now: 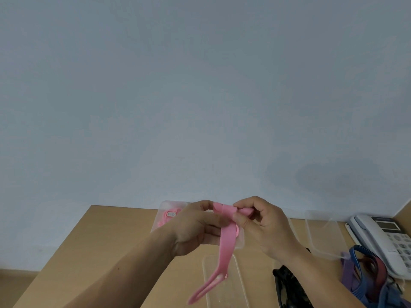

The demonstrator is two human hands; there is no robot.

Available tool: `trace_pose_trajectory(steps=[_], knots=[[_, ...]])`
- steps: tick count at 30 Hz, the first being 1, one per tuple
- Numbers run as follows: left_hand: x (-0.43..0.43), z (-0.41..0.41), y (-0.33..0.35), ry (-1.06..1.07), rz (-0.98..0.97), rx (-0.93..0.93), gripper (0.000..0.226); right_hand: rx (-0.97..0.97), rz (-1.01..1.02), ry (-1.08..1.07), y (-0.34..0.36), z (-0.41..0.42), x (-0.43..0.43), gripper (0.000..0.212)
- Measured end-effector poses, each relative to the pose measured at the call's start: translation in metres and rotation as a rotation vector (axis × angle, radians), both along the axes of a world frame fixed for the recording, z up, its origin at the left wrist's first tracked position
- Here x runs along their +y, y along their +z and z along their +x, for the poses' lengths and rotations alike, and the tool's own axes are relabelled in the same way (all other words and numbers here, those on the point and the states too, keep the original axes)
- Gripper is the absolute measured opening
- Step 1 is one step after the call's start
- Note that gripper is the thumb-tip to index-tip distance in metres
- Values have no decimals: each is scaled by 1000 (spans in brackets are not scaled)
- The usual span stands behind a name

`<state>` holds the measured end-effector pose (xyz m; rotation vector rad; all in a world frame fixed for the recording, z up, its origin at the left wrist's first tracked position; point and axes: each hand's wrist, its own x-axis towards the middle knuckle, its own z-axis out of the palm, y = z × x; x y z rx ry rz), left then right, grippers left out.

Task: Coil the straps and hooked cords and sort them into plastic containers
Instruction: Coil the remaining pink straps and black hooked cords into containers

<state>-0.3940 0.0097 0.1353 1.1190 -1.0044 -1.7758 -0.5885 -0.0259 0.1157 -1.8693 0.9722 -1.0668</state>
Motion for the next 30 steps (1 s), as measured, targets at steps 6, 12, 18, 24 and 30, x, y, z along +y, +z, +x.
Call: trace_pose_trajectory(steps=[6,12,18,24,30], knots=[[0,1,-2,72,-13,26,13,94,-237,68,-4,0,2,35],[-1,2,-3,108,-49,-1,28,-18,17,122,-6,-1,1,25],[-5,0,-6,179,-183,-172,29,-91,294,67,4,1,-6,20],[-6,1,-10,175,-237,-239,44,-23,296,57,2,6,-6,4],[-4,8,-9,31,-196,-308,20,-96,213,19,5,6,-3,14]])
